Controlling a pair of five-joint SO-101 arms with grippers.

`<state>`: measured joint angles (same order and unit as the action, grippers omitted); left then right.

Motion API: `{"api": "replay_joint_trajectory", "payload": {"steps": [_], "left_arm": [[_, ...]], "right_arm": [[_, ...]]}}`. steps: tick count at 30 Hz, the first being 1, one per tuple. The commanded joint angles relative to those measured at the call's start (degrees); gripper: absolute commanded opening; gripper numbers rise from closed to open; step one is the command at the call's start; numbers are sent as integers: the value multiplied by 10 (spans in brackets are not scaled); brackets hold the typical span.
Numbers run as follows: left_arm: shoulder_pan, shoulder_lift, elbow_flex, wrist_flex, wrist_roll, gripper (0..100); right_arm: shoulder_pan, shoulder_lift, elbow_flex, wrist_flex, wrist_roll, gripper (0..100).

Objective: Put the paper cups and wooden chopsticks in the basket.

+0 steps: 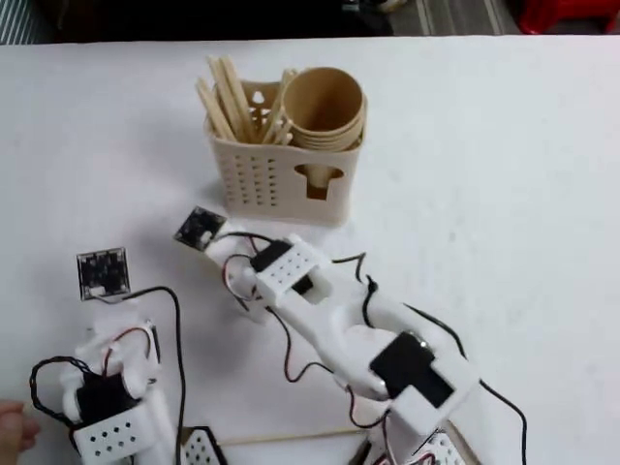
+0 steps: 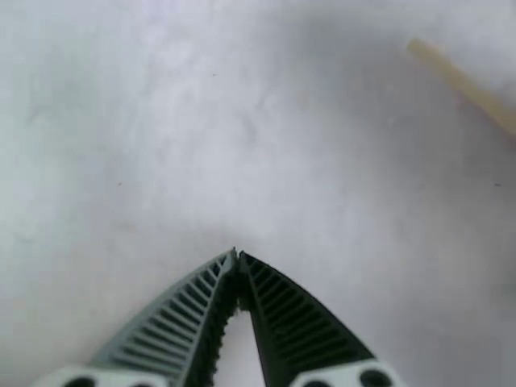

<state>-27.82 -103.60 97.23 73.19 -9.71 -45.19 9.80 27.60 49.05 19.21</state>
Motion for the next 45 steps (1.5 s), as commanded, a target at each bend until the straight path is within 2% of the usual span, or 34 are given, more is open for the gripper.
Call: {"api": "replay_joint_trajectory", "payload": {"steps": [1,5,11,20,25,36,45], "left_arm": [[-5,-5,-3,3,5,24],[-5,-5,-3,3,5,24],[-5,-5,-3,3,5,24],[-5,-5,-3,3,5,24],[-5,-5,-3,3,5,24],[-5,-5,-3,3,5,24],[-5,-5,-3,3,5,24]], "right_arm": [[-4,40,-57,16,-3,171],[-4,81,-107,68,1,15],[0,23,-111,136,-3,19],[75,-205,-55,195,-33,18],[109,-337,4,188,-40,18],[182,-539,140,98,-64,18],[208,-648,170,60,-142,18]]}}
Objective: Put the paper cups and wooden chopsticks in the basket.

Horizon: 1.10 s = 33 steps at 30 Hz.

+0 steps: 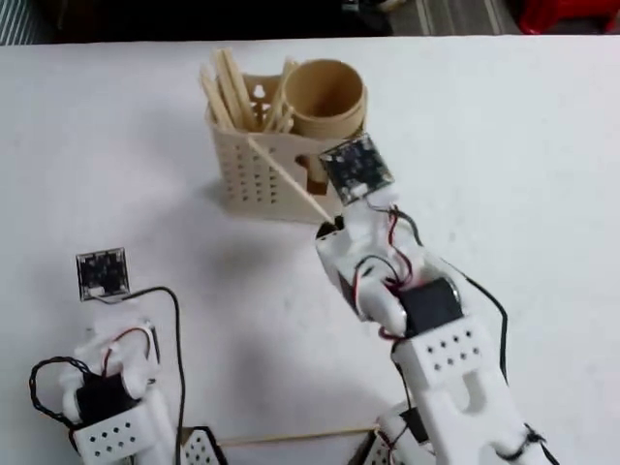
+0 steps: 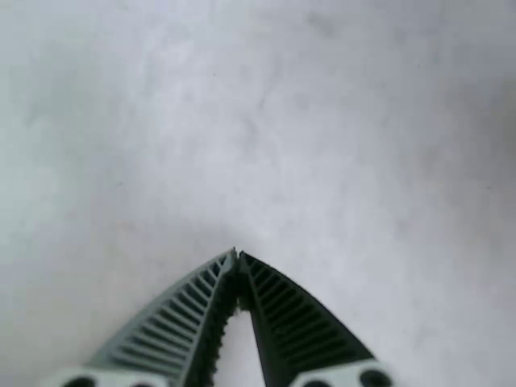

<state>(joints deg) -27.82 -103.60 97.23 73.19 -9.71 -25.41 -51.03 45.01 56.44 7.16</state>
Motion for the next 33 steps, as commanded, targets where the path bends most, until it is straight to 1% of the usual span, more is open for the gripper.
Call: {"api": "replay_joint_trajectory", "payload": {"steps": [1,7,14,18,24,26,30,33], "left_arm": [[-5,-5,-3,3,5,24],[-5,-5,-3,3,5,24],[-5,-5,-3,3,5,24],[-5,-5,-3,3,5,24],[2,-5,-3,3,4,24],[36,-5,-3,3,4,24],[135,-5,-3,3,5,24],[173,-5,-3,3,5,24]], "right_arm": [[10,-51,-4,-14,-29,18],[19,-140,19,-12,-36,18],[1,-251,62,-12,-33,18],[-19,-282,62,-14,-33,18],[-18,-304,59,-15,-36,18],[-18,-312,59,-22,-36,18],[-18,-326,59,-62,-37,18],[-18,-322,62,-99,-37,18]]}}
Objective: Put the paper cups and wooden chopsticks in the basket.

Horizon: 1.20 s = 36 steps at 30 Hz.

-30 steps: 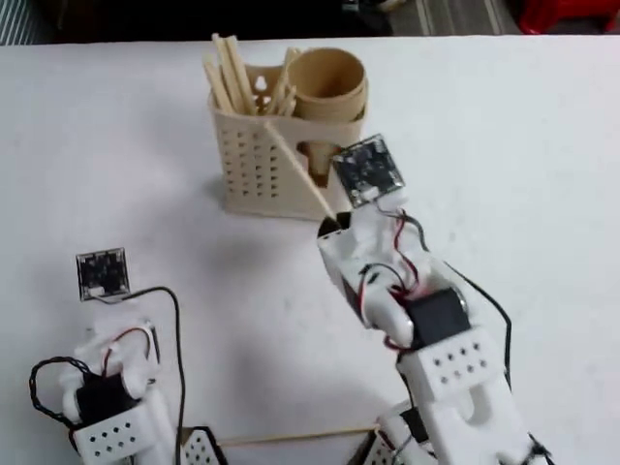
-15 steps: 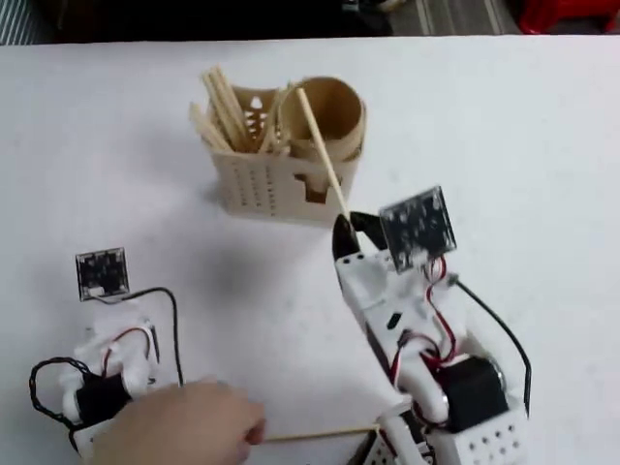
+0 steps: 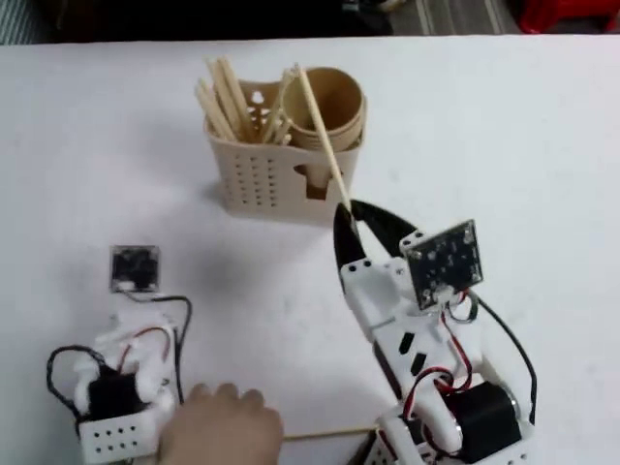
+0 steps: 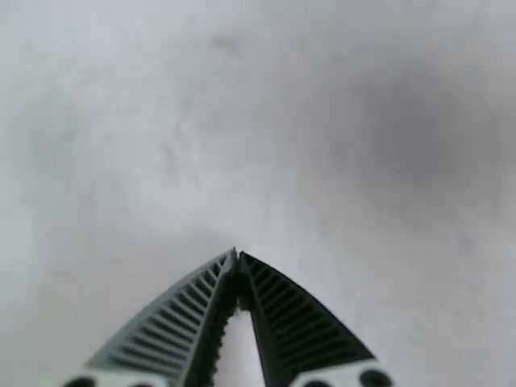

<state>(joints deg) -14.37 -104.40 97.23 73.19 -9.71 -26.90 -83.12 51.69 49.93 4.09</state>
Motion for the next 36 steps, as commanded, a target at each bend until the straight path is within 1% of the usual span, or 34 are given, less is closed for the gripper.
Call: {"api": "replay_joint_trajectory", "payload": {"steps": [1,4,7,12,15,18,21,26,30,36], "left_arm": [[39,3,-3,3,5,24],[38,3,-3,3,5,24],[38,3,-3,3,5,24],[38,3,-3,3,5,24],[38,3,-3,3,5,24],[38,3,-3,3,5,24],[38,3,-3,3,5,24],[38,3,-3,3,5,24],[38,3,-3,3,5,24],[38,3,-3,3,5,24]], "right_arm": [[-3,1,-5,-42,-6,18],[-3,11,-5,-64,-12,18],[-3,17,-6,-86,-43,18],[-7,20,-8,-93,-47,18],[-7,22,-4,-134,-50,18],[-7,58,-4,-210,-50,18],[-9,142,-9,-306,-50,18],[-59,295,-41,-465,-50,18],[-93,400,-87,-568,-50,18],[-93,551,-147,-716,-46,18]]}}
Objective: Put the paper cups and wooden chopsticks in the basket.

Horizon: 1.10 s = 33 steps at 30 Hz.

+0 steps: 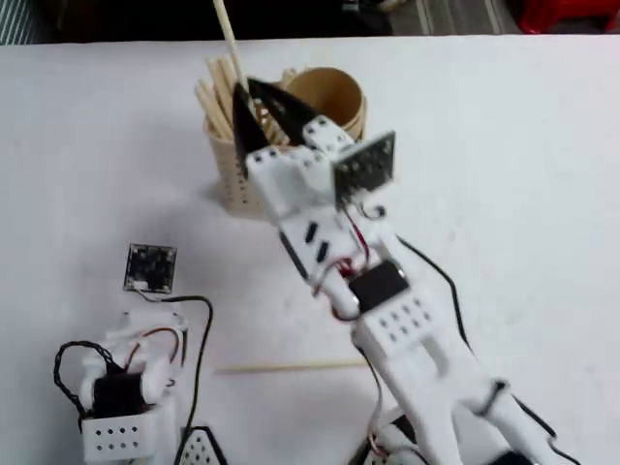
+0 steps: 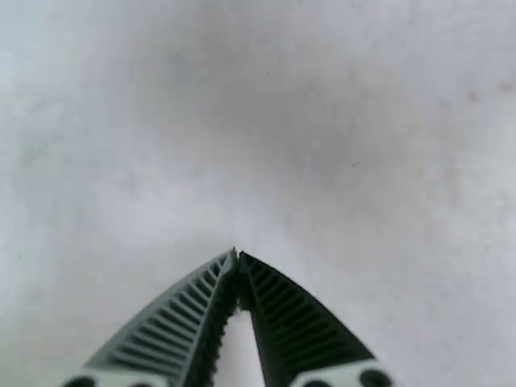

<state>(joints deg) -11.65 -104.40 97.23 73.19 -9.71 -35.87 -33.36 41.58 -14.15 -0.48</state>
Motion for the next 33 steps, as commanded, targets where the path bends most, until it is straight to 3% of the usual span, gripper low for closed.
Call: {"api": "replay_joint_trajectory", "payload": {"steps": [1,6,11,15,23,26,30,33], "left_arm": [[11,3,-3,3,5,24],[11,3,-3,3,5,24],[11,3,-3,3,5,24],[11,3,-3,3,5,24],[11,3,-3,3,5,24],[11,3,-3,3,5,24],[11,3,-3,3,5,24],[11,3,-3,3,5,24]], "right_arm": [[-2,80,-52,-107,0,18],[-1,206,-76,-275,2,18],[13,319,-78,-418,93,18],[18,385,-78,-493,106,18],[29,424,-70,-500,105,26],[24,414,-56,-494,105,98],[24,369,-45,-417,99,131],[35,317,-40,-357,45,122]]}}
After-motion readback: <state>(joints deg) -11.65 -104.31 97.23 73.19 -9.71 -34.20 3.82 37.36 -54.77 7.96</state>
